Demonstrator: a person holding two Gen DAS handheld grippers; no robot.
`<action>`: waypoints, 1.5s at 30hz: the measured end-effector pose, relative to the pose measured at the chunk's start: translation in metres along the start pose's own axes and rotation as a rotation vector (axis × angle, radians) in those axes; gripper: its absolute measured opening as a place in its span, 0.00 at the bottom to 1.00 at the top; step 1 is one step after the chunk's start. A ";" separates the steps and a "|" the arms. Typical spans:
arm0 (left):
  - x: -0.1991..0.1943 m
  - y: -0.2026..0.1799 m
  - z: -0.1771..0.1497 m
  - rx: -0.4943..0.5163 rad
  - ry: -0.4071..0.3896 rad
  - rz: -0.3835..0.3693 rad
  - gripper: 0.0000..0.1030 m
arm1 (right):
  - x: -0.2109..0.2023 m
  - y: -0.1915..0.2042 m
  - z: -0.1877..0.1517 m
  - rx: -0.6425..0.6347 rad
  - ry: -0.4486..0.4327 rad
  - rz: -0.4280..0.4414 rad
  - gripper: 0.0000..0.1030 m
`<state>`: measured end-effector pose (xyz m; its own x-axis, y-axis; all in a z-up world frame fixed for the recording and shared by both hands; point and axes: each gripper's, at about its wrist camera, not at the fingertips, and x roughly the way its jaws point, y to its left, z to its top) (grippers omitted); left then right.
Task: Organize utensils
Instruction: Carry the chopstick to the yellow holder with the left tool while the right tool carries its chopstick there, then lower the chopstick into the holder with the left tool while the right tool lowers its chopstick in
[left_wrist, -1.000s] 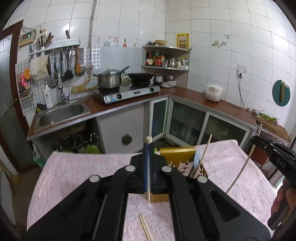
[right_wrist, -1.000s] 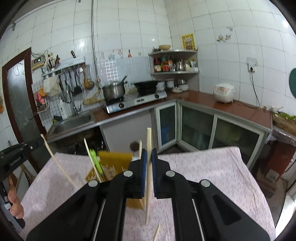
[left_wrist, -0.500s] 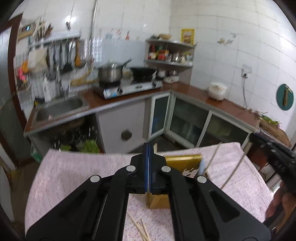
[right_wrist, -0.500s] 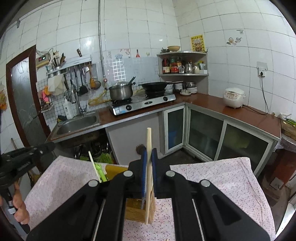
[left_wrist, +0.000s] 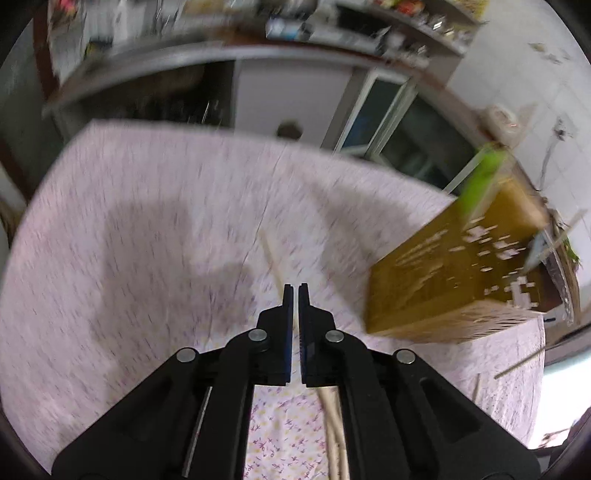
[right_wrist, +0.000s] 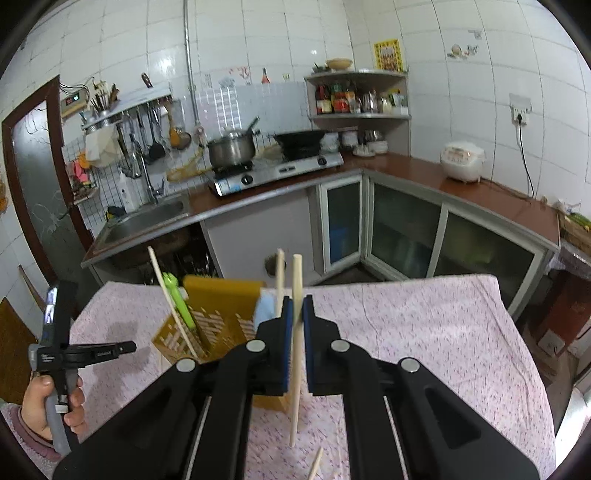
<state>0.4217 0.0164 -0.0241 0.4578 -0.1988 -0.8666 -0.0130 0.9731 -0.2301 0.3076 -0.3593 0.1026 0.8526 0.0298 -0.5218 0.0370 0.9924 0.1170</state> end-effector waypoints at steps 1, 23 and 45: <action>0.011 0.005 -0.002 -0.015 0.035 0.005 0.01 | 0.002 -0.003 -0.002 0.003 0.011 -0.001 0.06; 0.093 0.000 0.040 -0.024 0.126 0.127 0.12 | 0.117 -0.089 -0.022 0.177 0.292 -0.065 0.06; -0.040 -0.022 0.018 0.074 -0.217 -0.005 0.04 | 0.035 -0.028 -0.005 0.007 0.105 -0.050 0.06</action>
<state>0.4198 0.0055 0.0235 0.6379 -0.1821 -0.7483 0.0512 0.9795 -0.1947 0.3338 -0.3856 0.0768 0.7904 -0.0072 -0.6125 0.0823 0.9921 0.0946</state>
